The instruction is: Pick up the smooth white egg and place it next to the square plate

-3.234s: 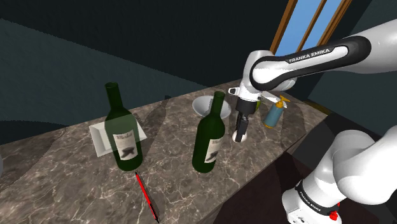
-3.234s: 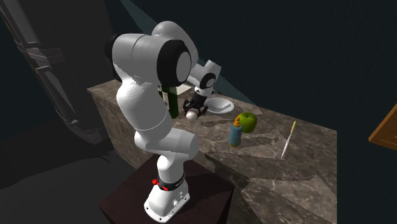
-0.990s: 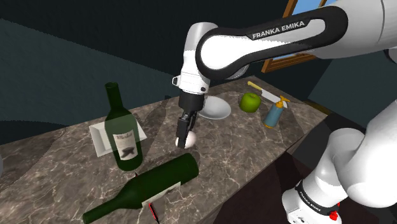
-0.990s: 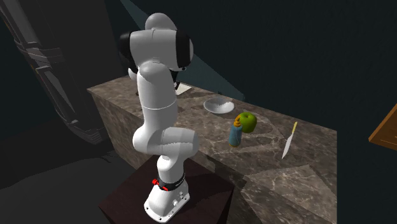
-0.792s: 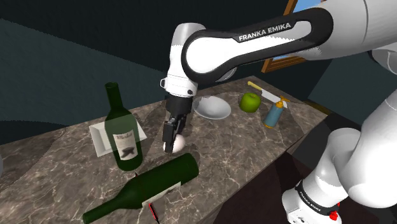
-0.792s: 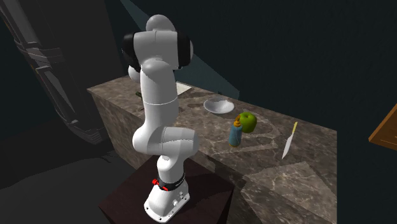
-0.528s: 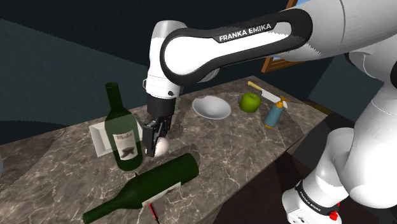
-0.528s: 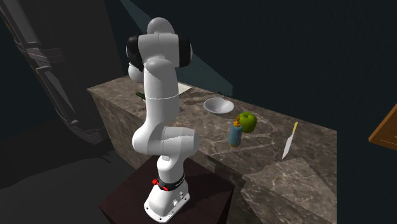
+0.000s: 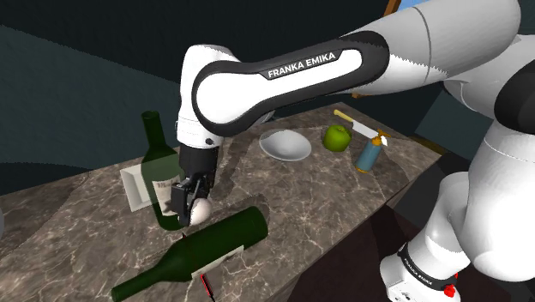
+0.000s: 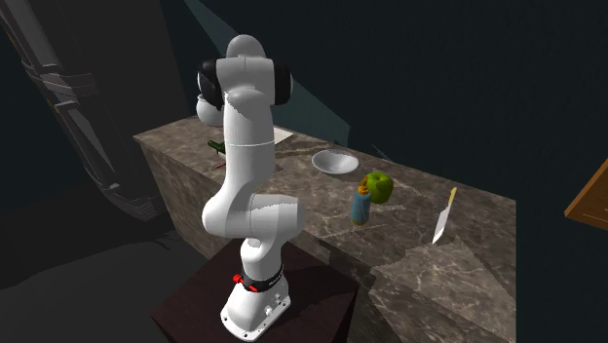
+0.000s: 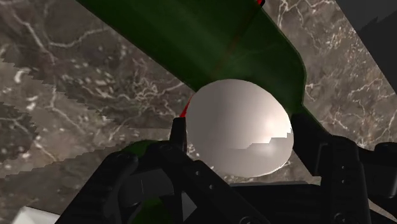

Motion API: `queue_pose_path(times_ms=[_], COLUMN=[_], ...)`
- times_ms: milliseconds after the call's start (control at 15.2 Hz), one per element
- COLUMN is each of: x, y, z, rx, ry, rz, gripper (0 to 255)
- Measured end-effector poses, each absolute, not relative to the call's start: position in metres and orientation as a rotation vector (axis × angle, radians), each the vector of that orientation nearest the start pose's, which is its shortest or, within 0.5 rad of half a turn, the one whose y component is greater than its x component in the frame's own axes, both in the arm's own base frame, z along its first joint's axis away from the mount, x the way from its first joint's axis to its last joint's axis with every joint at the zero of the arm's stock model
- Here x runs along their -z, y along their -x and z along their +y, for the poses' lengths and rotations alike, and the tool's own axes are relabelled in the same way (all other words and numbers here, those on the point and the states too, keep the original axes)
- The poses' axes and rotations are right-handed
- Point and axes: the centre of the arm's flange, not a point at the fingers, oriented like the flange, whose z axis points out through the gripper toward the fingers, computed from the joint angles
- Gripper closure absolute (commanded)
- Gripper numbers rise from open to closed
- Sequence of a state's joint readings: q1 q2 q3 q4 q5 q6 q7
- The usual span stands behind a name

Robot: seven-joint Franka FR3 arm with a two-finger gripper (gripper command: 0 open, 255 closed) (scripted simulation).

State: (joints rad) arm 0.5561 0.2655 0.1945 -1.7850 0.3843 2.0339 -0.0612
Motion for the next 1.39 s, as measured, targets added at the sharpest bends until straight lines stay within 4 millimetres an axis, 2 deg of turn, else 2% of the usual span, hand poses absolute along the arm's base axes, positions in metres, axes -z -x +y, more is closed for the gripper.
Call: queue_pose_path(times_ms=[726,990,1386], x=[-0.352,-0.343,-0.342], y=[-0.452,-0.455,-0.458], z=[0.437,0.437,0.438], rx=[-0.205,-0.161,-0.143], ry=[2.634,2.627,2.624], rz=[-0.857,-0.856,-0.856], gripper=[255,255,255])
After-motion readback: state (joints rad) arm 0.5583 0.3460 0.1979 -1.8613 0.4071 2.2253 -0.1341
